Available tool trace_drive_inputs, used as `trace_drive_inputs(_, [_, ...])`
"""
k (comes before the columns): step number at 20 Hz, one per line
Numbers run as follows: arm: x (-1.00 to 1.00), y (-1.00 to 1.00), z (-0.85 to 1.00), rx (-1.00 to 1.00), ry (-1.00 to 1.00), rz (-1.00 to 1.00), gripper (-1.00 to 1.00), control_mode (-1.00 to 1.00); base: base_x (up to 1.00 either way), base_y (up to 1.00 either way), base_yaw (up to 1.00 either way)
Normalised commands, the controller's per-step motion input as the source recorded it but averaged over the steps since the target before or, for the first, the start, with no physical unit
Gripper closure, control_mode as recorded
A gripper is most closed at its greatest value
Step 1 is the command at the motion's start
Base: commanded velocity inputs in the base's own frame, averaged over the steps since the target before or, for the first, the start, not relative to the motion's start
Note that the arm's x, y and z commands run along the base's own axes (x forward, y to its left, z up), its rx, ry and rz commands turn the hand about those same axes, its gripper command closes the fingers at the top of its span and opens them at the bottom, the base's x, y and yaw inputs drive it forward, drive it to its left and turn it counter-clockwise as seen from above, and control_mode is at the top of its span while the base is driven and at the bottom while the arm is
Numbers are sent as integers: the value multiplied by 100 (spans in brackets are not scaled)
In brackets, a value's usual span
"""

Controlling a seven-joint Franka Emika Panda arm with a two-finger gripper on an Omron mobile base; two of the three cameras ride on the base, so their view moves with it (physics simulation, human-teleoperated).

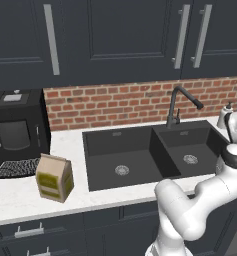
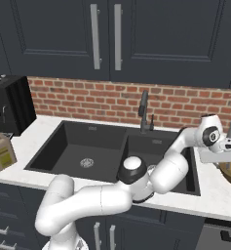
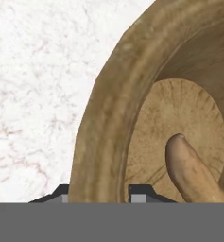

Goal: Pick the sweet potato from the sink and place it in the bowl. Then pick the bowl and place it in the microwave. Then close the microwave door and press the start button.

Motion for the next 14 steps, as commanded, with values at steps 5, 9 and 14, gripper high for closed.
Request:
trace_drive_inputs(5, [-68, 52, 0, 0, -22, 8, 100, -100, 0, 0, 0])
trace_drive_inputs(9, [-77, 80, 0, -3, -30, 21, 100, -100, 0, 0, 0])
trace_drive_inputs(14, [-77, 99, 0, -18, -25, 28, 100, -100, 0, 0, 0])
